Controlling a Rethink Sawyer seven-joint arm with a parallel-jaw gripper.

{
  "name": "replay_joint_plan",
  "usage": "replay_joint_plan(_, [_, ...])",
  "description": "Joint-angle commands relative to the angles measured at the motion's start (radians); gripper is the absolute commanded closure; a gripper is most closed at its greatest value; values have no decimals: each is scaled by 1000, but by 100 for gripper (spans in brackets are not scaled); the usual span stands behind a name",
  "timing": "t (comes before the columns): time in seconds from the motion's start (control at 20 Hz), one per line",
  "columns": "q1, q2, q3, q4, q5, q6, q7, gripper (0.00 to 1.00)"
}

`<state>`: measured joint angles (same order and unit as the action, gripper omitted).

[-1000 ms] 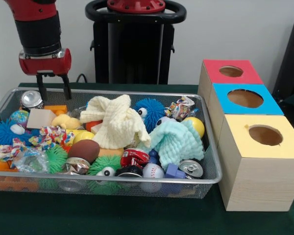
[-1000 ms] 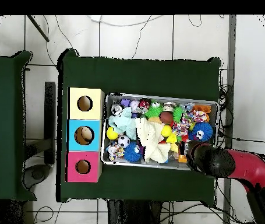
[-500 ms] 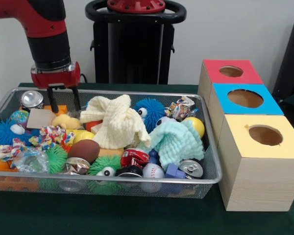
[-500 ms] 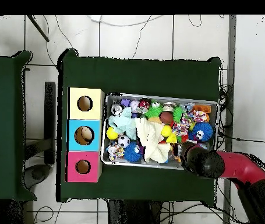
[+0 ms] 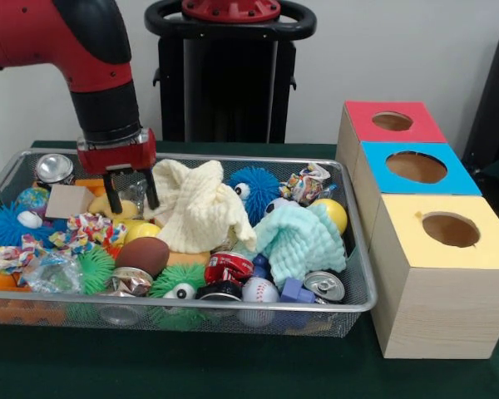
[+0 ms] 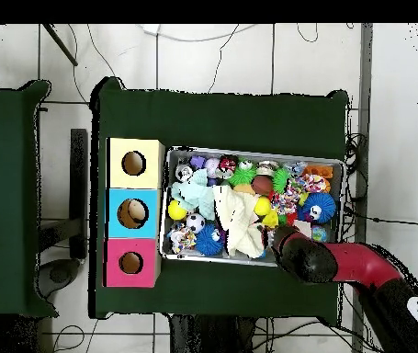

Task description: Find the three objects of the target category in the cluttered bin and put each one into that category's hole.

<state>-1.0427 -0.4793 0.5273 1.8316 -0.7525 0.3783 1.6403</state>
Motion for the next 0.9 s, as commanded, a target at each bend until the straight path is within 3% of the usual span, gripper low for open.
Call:
replay_joint_plan(0.05, [-8, 137, -45, -98, -97, -63, -30, 0])
replay_joint_plan(0.3, [-22, 213, -64, -140, -130, -106, -35, 0])
replay_joint_plan(0.9, [-35, 192, -96, -113, -126, -121, -25, 0])
